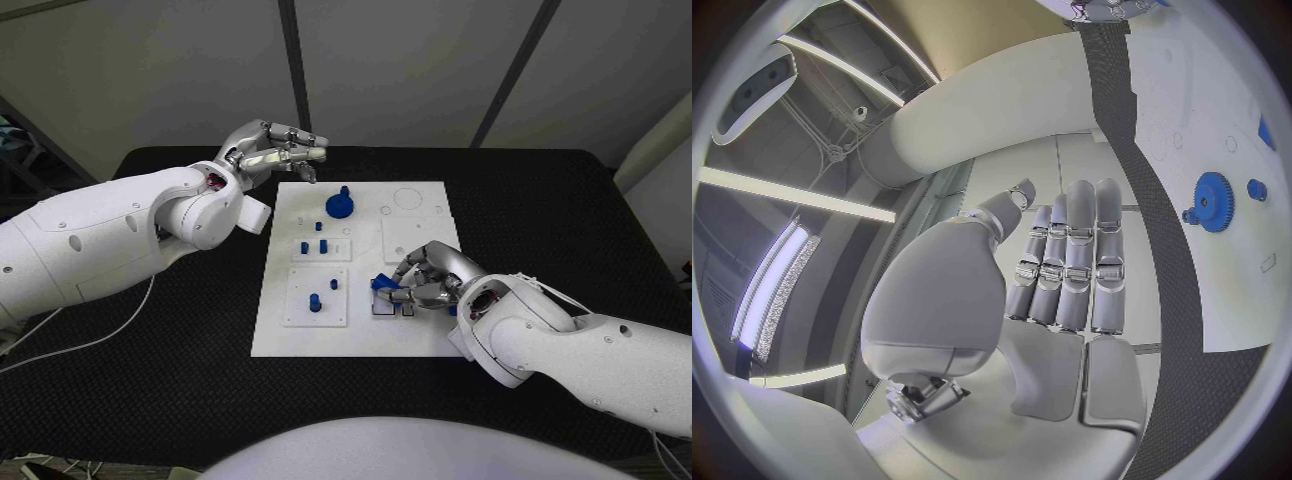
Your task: Assemble the parts on the task board
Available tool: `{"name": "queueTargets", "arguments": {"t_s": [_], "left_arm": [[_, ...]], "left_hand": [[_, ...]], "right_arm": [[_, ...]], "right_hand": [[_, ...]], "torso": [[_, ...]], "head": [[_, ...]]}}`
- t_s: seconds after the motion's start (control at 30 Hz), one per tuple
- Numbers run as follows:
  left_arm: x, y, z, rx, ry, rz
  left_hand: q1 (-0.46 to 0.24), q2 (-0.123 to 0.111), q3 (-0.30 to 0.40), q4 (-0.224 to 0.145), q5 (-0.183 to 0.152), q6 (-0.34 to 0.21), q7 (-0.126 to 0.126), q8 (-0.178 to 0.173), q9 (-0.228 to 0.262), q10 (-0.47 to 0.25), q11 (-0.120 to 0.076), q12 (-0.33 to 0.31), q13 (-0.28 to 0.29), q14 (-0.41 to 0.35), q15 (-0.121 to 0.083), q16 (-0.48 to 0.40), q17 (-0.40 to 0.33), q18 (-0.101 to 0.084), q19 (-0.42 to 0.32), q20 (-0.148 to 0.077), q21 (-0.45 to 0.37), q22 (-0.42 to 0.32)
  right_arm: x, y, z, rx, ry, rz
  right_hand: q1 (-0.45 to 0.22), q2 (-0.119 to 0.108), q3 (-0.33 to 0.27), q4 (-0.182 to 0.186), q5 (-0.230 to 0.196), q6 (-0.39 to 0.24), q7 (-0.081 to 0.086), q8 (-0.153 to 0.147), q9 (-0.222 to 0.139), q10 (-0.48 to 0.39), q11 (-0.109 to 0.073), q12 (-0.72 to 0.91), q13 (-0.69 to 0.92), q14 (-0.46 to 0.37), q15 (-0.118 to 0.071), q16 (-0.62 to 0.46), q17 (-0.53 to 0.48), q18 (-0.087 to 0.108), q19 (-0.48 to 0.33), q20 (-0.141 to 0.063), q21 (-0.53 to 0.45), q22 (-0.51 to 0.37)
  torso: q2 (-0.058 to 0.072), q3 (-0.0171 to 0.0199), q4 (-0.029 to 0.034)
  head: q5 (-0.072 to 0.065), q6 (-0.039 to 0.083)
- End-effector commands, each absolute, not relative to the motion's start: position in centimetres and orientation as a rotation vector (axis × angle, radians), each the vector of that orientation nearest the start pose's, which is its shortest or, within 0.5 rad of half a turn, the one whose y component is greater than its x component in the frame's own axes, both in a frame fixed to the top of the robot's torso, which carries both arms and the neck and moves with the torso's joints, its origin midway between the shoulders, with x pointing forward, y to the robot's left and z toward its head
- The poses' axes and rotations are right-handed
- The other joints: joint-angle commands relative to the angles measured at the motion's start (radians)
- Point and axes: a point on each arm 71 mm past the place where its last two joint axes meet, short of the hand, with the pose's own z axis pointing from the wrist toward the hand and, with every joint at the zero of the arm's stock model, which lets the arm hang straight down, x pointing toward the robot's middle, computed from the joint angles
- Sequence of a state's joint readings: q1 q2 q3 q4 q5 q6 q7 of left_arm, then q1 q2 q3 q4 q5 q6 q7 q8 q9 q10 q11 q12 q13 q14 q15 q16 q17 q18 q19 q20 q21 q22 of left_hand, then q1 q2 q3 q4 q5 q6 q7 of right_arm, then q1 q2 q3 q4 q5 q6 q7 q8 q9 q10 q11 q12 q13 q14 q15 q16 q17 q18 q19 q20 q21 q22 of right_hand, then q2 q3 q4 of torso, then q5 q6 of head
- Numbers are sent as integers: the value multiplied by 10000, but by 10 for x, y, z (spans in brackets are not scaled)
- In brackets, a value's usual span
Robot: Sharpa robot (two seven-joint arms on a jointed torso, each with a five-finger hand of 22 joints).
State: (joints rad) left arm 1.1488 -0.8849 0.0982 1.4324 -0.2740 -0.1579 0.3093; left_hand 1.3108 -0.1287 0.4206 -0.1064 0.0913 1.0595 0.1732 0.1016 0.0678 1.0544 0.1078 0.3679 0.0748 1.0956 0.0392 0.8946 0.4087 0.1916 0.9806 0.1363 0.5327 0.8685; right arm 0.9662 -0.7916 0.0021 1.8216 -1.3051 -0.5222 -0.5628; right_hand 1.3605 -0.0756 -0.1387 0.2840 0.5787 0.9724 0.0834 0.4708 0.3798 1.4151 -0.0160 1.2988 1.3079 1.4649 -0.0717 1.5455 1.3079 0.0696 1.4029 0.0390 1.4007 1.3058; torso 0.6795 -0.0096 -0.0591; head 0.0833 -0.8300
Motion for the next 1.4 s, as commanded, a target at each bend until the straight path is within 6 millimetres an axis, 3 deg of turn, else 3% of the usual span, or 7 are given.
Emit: {"name": "queueTargets", "arguments": {"t_s": [0.03,0.2,0.5,0.8,1.4], "left_arm": [[508,248,-159,-8740,14911,-15062],[508,248,-159,-8746,14928,-15059],[508,248,-159,-8749,14955,-15065],[508,248,-159,-8754,14963,-15058],[508,248,-160,-8768,15026,-15063]], "left_hand": [[-11,112,-53,-8,-12,-37,3,43,-2,-51,2,35,-9,-80,-18,44,-15,-108,51,49,-48,-3],[-11,112,-53,-8,-12,-37,3,43,-2,-51,2,35,-9,-80,-18,44,-15,-108,51,49,-48,-3],[-11,112,-53,-8,-12,-37,3,43,-2,-51,2,35,-9,-80,-18,44,-15,-108,51,49,-48,-3],[-14,117,-55,-4,-11,-47,8,40,-4,-61,6,38,-11,-83,-16,45,-17,-108,51,50,-52,-3],[-10,119,-55,-6,-10,-54,10,38,-6,-70,8,39,-12,-88,-15,45,-19,-108,50,50,-55,-2]], "right_arm": [[388,-128,-248,3620,19368,6595],[388,-127,-248,3594,19413,6568],[387,-127,-247,3420,19312,6504],[386,-129,-245,3018,19170,6208],[383,-127,-242,2784,19072,6392]], "right_hand": [[-203,58,-61,25,-73,390,-309,18,172,13,-37,-60,3,950,-79,26,2103,-78,24,-45,36,-17],[-539,72,-223,54,-261,455,-326,102,265,50,-45,-37,42,949,-82,22,2096,-77,21,-47,31,-16],[-2019,243,-793,81,-1744,625,-443,448,582,299,-132,298,386,960,-145,41,2147,-82,47,-92,45,27],[-2133,376,-784,63,-1612,805,-597,772,815,580,-264,739,806,1010,-249,149,2391,-135,205,-180,194,267],[-2170,432,-796,70,-1600,855,-649,894,900,651,-310,841,905,1028,-289,187,2477,-150,248,-219,236,335]], "torso": [[-3,6,-14],[-15,8,-28],[-19,13,-19],[-15,14,-29],[-8,12,-26]], "head": [[18,-29],[32,-45],[20,-25],[-11,-25],[-33,-57]]}}
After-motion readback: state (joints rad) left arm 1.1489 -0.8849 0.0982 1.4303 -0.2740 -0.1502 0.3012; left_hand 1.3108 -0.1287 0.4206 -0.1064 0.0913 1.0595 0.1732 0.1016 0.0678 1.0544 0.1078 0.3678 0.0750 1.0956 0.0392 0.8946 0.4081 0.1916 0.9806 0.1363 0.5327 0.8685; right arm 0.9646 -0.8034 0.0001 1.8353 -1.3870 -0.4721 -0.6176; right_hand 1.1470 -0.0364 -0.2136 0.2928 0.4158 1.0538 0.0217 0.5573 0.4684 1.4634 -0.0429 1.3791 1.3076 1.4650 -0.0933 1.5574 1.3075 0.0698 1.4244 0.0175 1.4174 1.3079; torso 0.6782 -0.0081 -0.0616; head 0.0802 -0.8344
